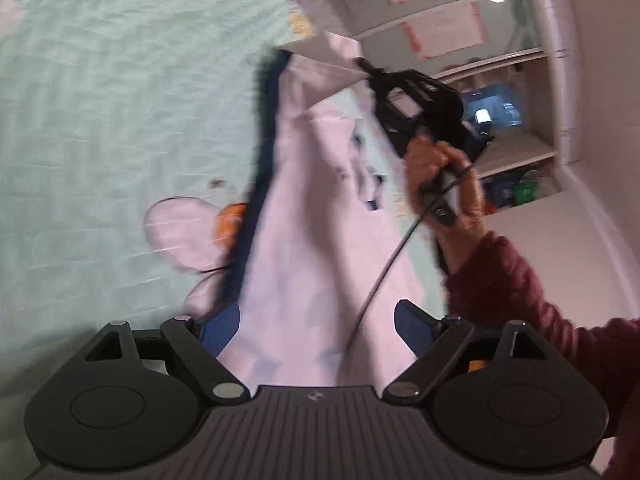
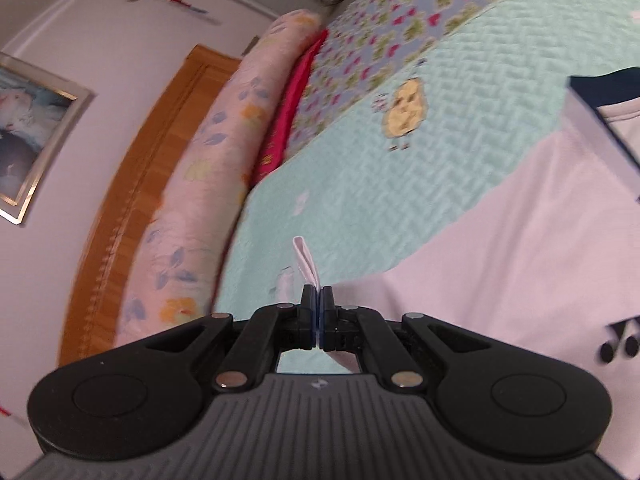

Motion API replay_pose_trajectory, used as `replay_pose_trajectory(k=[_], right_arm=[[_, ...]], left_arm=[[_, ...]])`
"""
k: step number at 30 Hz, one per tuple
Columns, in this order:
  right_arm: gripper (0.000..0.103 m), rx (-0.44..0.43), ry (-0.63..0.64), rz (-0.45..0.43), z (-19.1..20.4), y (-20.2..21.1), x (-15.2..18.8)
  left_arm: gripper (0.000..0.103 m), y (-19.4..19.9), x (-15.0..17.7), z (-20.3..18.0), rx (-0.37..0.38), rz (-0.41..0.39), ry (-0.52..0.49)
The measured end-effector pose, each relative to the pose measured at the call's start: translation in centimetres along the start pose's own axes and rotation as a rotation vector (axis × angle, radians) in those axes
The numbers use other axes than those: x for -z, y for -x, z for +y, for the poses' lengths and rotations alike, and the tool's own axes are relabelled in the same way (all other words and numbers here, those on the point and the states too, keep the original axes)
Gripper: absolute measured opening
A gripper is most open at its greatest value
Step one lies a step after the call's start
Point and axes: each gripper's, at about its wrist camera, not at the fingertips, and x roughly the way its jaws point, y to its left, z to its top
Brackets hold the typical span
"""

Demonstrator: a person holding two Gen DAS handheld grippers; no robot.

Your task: Fold clothes

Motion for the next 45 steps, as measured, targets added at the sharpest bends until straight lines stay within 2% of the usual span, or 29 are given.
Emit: replay_pose_trajectory(k=[3,5,9,10,11,12,13,14,19,24,27,29,32,34,36,38,41,45], right_arm=[[0.0,0.0,-0.008,-0.005,-0.8,0.0,-0.1],[0.0,-0.015,0.003,-0.005,-0.5,0.5,0.0],[0.0,-0.055,0.014,0.01,0.5,1.5,0.3],[0.0,-0.068,0.02,0.015,0.9,1.8,0.4],[0.0,-0.077,0.027,0.016,1.2,2.0,0.4],[0.0,-0.084,0.033,0.017,1.5,2.2,0.3],[0.0,-0.089,0.032,0.017,1.6,2.3,0.2],[0.0,-0.091,0.029,0.016,1.6,2.4,0.0],[0.0,-0.099,0.0,-0.012,1.3,2.6,-1.3],[0.0,-0.134,0.086,-0.052,3.6,4.4,-2.9],[0.0,-0.15,0.133,-0.114,4.2,7.6,-3.3],[0.0,-0.147,0.129,-0.162,3.3,10.3,-3.2],[0.0,-0.089,0.101,-0.223,0.1,14.1,-2.7],[0.0,-0.035,0.061,-0.253,-2.9,16.2,-2.2],[0.0,0.051,0.037,-0.277,-5.9,17.7,-1.3],[0.0,0.118,-0.005,-0.287,-8.8,18.6,-0.5],[0.0,0.178,-0.047,-0.276,-12.0,19.1,0.5],[0.0,0.18,-0.038,-0.272,-12.9,19.3,0.9]], left_arm=[[0.088,0.9,-0.1,-0.6,-0.153,-0.075,-0.046],[0.088,0.4,-0.4,-1.3,-0.191,-0.094,-0.087],[0.087,-2.6,-0.2,-2.6,-0.335,-0.047,-0.197],[0.086,-2.9,-0.1,-2.9,-0.348,-0.05,-0.216],[0.079,-3.1,0.0,-3.2,-0.358,-0.054,-0.235],[0.053,-3.4,0.1,-3.3,-0.372,-0.039,-0.253],[0.035,-3.7,0.2,-3.3,-0.386,-0.022,-0.271],[0.007,-3.9,0.2,-3.2,-0.401,-0.008,-0.282],[0.004,-4.2,0.3,-4.8,-0.449,-0.016,-0.322],[0.003,-4.4,0.5,-7.0,-0.49,-0.044,-0.359],[0.003,-4.5,1.5,-10.3,-0.476,-0.067,-0.476],[0.004,-5.7,2.4,-12.0,-0.476,-0.045,-0.567],[0.004,-7.6,4.4,-13.6,-0.481,0.006,-0.685],[0.004,-9.7,5.8,-13.8,-0.473,0.078,-0.737],[0.004,-11.7,7.5,-13.7,-0.526,0.115,-0.799],[0.004,-13.3,8.3,-13.0,-0.53,0.171,-0.8],[0.004,-13.5,8.3,-13.1,-0.542,0.171,-0.79],[0.005,-13.7,8.3,-13.2,-0.557,0.168,-0.778]])
